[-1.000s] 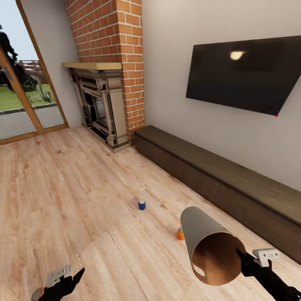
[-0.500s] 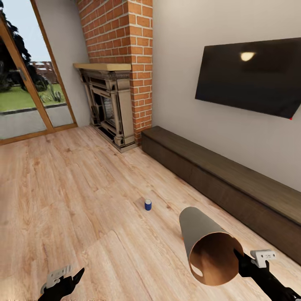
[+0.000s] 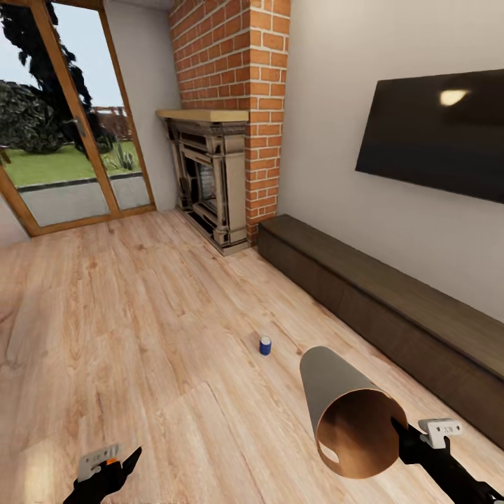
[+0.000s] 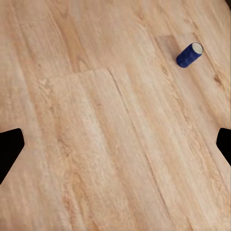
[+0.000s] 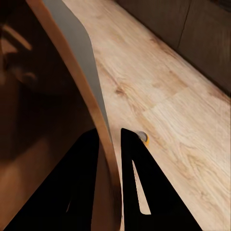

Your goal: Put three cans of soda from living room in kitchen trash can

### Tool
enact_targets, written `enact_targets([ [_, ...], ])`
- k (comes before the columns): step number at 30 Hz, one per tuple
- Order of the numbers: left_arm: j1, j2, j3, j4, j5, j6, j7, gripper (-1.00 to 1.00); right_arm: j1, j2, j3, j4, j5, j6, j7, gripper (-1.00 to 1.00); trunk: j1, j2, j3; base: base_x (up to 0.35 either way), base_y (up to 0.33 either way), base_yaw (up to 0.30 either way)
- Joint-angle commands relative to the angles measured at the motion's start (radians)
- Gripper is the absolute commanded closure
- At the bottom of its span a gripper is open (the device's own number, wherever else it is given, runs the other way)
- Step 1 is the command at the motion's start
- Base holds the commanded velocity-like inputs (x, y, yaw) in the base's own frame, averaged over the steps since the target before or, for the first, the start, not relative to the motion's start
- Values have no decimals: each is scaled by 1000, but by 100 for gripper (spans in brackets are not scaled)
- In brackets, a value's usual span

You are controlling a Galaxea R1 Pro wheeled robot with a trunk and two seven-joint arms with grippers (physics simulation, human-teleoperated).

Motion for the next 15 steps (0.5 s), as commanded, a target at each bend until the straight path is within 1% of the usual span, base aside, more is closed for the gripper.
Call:
enact_targets([
  [1,0,0,0,0,0,-1,0,-100,0,0,0,-1,-12,2,4,100,0,0,1,0,0,224],
  [15,0,-1,0,1,-1,-3,1,-100,0,1,0,-1,-11,2,4,100,0,0,11,0,0,224],
])
